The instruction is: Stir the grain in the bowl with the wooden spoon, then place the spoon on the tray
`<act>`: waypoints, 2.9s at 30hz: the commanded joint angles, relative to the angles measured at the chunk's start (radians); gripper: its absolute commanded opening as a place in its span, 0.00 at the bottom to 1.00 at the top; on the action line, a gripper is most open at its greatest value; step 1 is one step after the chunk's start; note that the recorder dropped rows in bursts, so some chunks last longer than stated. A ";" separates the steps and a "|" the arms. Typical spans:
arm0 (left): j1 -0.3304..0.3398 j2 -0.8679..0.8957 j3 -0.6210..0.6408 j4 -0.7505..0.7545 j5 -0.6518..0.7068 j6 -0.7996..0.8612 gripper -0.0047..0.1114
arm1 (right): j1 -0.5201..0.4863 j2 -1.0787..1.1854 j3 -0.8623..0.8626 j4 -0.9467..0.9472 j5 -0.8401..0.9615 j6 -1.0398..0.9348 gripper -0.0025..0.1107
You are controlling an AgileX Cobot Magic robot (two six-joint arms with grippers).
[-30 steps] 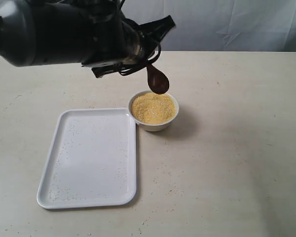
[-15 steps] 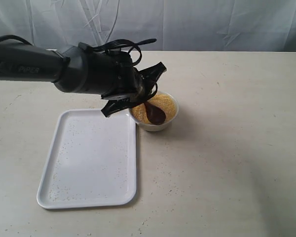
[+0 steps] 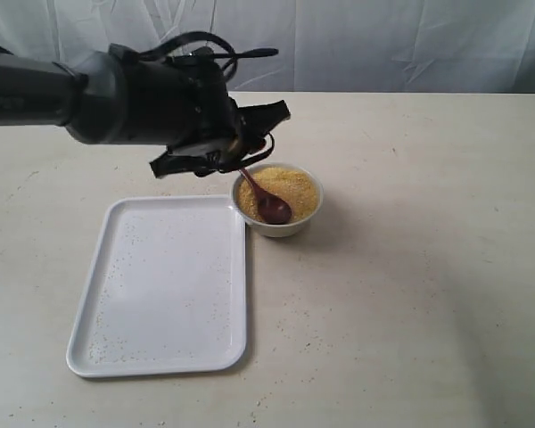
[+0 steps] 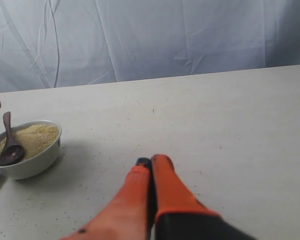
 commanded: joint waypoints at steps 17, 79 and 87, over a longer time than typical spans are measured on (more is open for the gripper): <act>0.058 -0.044 -0.124 -0.151 0.060 1.394 0.04 | 0.001 -0.006 0.003 -0.002 -0.005 -0.005 0.02; 0.221 0.200 -0.727 -0.987 0.503 1.893 0.04 | 0.001 -0.006 0.003 -0.002 -0.006 -0.005 0.02; 0.236 -0.029 -0.435 -1.046 0.185 1.772 0.04 | 0.001 -0.006 0.003 -0.002 -0.006 -0.005 0.02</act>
